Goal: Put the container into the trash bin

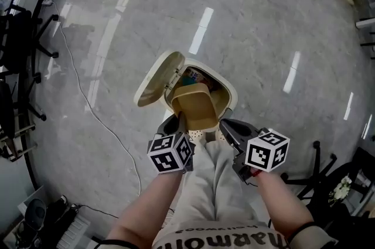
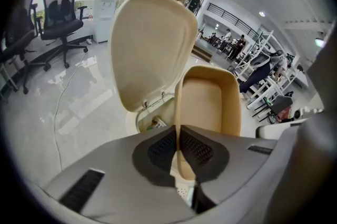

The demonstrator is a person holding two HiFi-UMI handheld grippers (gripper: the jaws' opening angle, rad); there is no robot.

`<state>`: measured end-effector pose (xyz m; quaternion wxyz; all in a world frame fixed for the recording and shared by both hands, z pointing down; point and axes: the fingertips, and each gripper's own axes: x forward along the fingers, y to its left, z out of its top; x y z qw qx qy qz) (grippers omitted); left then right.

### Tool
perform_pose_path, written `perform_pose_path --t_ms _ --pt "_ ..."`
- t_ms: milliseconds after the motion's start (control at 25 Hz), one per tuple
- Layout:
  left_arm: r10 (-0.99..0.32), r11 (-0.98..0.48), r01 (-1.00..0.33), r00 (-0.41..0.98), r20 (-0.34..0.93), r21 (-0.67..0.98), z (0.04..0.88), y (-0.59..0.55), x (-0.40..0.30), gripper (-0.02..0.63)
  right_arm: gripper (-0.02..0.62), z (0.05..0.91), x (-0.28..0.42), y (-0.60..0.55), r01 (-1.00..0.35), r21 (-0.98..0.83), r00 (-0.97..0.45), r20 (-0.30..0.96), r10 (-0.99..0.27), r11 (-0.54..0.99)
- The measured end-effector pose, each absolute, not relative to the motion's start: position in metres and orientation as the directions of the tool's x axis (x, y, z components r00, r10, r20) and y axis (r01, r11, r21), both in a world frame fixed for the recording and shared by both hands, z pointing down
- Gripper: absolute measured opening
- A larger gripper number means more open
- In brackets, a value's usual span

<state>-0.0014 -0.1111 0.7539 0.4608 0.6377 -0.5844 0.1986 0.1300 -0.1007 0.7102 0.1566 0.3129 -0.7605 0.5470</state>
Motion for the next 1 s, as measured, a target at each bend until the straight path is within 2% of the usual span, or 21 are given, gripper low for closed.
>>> perform_pose_path --t_ms 120,360,840,1000 --pt "-0.531 0.160 -0.919 0.227 0.816 0.360 0.773 -0.109 -0.007 0.031 0.003 0.720 0.124 -0.094 -0.644 -0.741 -0.759 0.585 -0.287 0.191" --pt "-0.459 0.165 -0.913 0.264 0.848 0.373 0.799 -0.113 0.000 0.031 0.003 0.736 0.115 -0.079 -0.640 -0.750 -0.765 0.601 -0.231 0.168" --pt "-0.275 0.364 -0.857 0.275 0.921 0.364 0.851 -0.111 0.014 0.031 0.003 0.750 0.119 -0.106 -0.644 -0.755 -0.758 0.608 -0.234 0.125" --pt "-0.252 0.434 -0.823 0.278 0.927 0.365 0.862 -0.114 0.020 0.032 0.003 0.756 0.127 -0.109 -0.646 -0.755 -0.754 0.612 -0.238 0.107"
